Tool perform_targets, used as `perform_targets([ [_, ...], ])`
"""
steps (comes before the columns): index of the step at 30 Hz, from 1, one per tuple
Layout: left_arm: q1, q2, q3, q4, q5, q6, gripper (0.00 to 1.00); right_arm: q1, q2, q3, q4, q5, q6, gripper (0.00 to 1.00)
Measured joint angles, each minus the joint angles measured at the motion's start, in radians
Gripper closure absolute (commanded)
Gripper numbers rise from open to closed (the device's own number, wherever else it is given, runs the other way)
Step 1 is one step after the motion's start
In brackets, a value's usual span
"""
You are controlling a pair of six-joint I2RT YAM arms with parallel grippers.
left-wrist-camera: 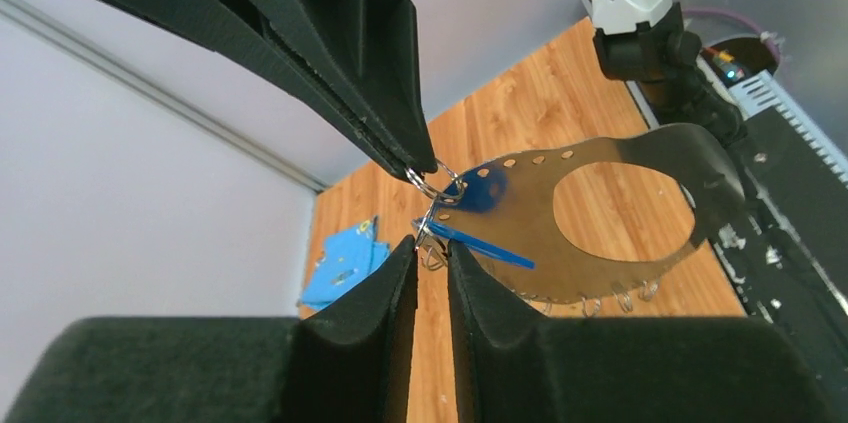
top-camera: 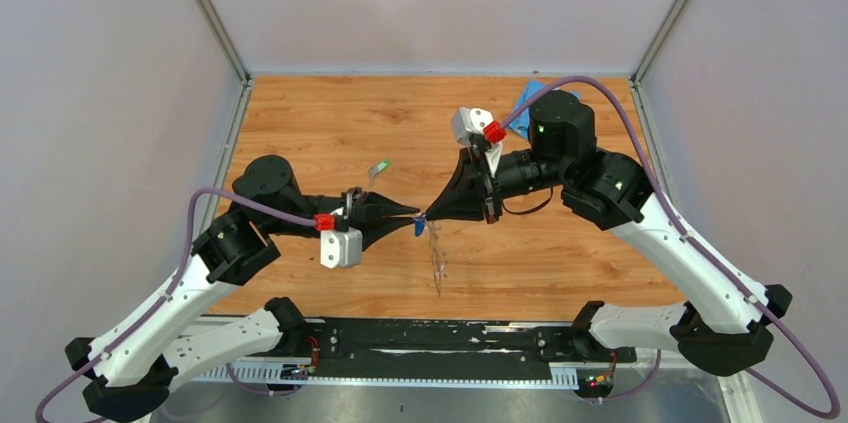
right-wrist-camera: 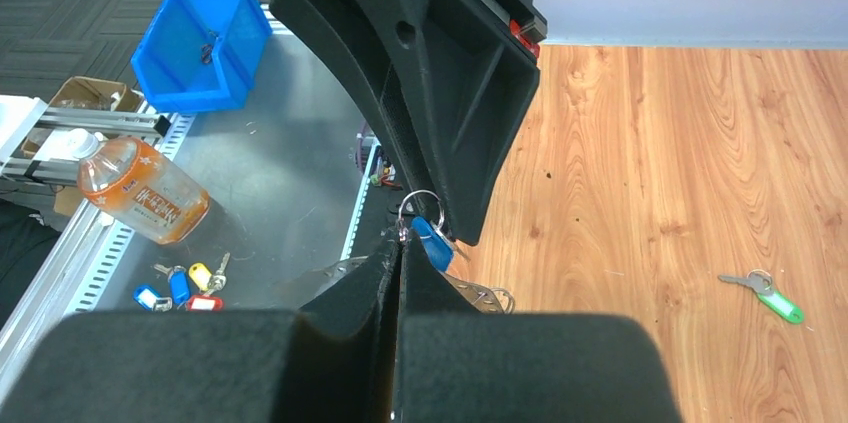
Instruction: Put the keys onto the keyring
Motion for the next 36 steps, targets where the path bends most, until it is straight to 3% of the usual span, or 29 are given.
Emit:
perform_targets([
  [6, 0.000, -0.026, -0.012, 0.002, -0.006, 0.077, 0.99, 0.000, 0.000, 0.000, 0.000, 0.029, 0.003, 1.00],
  [17, 0.000, -0.096, -0.077, 0.020, 0.025, 0.292, 1.00, 0.000, -0.034, -0.053, 0.082, 0.119, 0.085, 1.00],
  [24, 0.000, -0.089, -0.077, -0.005, 0.034, 0.333, 0.78, 0.000, -0.068, -0.142, 0.189, 0.158, 0.159, 1.00],
  [30, -0.001, -0.109, -0.090, 0.088, -0.064, 0.102, 0.65, 0.000, -0.141, -0.242, 0.286, 0.201, 0.186, 1.00],
  [36, -0.001, -0.088, -0.084, 0.181, -0.130, -0.269, 0.61, 0.000, -0.237, -0.442, 0.534, 0.238, 0.260, 1.00],
])
